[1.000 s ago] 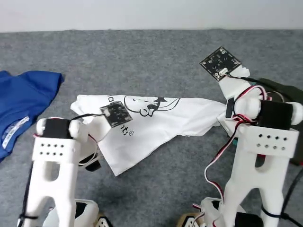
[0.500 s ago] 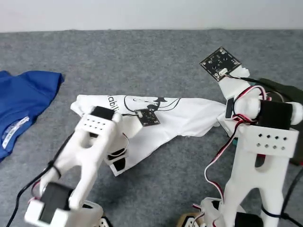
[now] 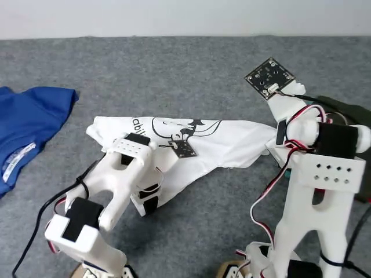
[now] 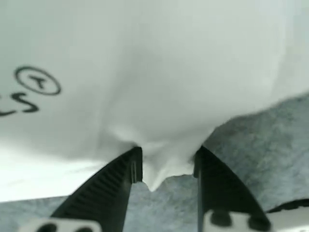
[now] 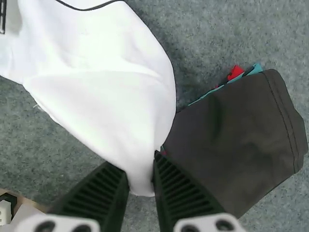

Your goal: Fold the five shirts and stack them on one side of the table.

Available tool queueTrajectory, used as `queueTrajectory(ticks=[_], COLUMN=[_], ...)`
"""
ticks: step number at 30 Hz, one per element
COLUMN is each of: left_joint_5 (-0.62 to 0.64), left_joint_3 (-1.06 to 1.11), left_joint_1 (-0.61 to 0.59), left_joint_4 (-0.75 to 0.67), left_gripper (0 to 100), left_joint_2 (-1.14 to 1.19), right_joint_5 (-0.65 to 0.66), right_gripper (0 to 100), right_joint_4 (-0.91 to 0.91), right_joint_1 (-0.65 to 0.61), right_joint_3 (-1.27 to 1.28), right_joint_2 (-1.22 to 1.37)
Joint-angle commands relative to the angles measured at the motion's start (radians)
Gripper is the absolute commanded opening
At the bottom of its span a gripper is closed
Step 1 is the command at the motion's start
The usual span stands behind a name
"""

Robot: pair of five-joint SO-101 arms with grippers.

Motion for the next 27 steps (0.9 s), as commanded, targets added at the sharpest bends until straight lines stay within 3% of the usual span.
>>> queueTrajectory(ticks=[1,6,13,19,27], left_joint_5=[0.031,0.034,0.117,0.12,0.117], left_joint_3=[-0.022,-0.013,-0.005,-0.094,-0.483], left_joint_1=[0.011,0.078,0.133,-0.026,-0.276], left_joint_4=[-0.015,-0.048,-0.003,0.15,0.278], left_gripper=[18,1,1,1,1], left_joint_2=[0.029,0.038,-0.072,-0.402,-0.654], right_joint_5=[0.008,0.008,0.008,0.008,0.006], right_gripper=[1.0,1.0,1.0,1.0,1.0], right_joint_4=[0.03,0.027,0.025,0.024,-0.013], right_joint_1=[0.01,0.01,0.012,0.012,0.01], right_joint_3=[-0.008,-0.009,-0.012,-0.046,-0.247], right_joint_2=[-0.028,-0.033,-0.038,-0.039,-0.03])
